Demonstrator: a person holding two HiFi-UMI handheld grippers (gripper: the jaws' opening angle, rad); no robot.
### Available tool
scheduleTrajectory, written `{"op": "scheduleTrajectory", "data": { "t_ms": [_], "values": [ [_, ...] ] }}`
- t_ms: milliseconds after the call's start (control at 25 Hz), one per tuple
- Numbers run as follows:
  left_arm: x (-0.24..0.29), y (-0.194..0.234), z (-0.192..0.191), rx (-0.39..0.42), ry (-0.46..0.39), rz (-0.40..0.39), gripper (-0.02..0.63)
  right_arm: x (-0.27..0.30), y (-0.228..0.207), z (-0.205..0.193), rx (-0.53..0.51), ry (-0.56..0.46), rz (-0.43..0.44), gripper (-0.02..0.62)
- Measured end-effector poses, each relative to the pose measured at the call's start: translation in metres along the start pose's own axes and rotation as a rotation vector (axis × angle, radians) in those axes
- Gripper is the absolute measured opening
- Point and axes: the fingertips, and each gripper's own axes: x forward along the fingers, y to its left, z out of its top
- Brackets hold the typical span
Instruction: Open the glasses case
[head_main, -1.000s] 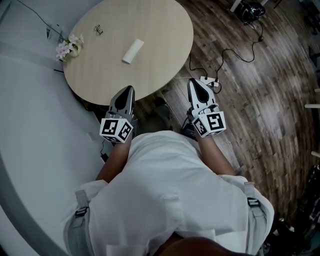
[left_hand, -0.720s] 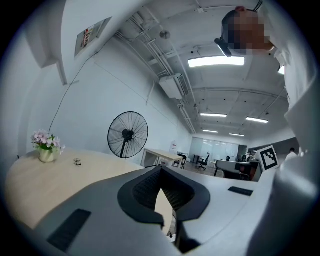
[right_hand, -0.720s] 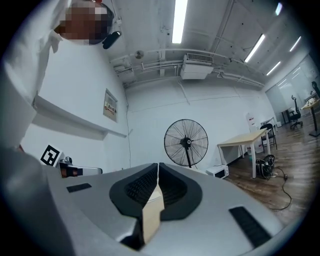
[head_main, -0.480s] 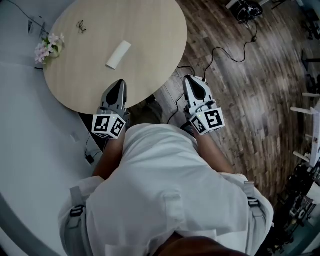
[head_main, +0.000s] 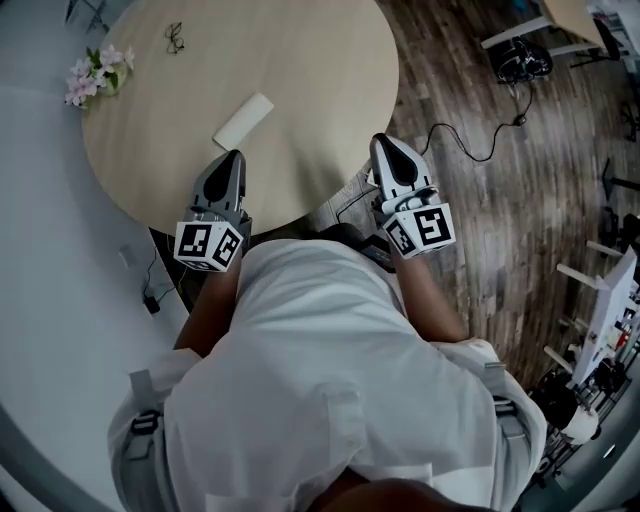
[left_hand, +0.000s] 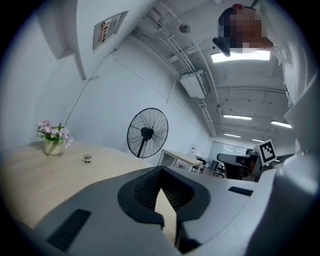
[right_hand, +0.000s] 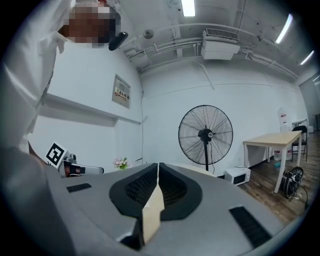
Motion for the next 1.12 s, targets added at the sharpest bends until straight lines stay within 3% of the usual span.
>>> {"op": "scheduleTrajectory", "data": {
  "t_ms": [280, 600, 760, 960, 1120],
  "values": [
    [-0.002, 0.032, -0.003, -0.05, -0.024, 0.164, 0.014, 0.082, 0.008, 0.001, -0.053, 0.06, 0.238, 0.028],
    [-0.02, 0.055, -0.012, -0.067, -0.075, 0.524, 0.014, 0.161, 0.013, -0.011, -0.212, 0.078, 0.543, 0.028],
    [-0.026, 0.061, -0.019, -0.078, -0.085, 0.664, 0.014, 0.191, 0.021, -0.025, -0.283, 0.131, 0.688, 0.028],
    [-0.028, 0.067, -0.036, -0.044, -0.08, 0.77, 0.014, 0.215, 0.035, -0.054, -0.398, 0.209, 0.83, 0.028],
    [-0.027, 0.079, -0.055, -0.048, -0.062, 0.789, 0.014, 0.222, 0.054, -0.095, -0.492, 0.266, 0.918, 0.029]
  ]
}}
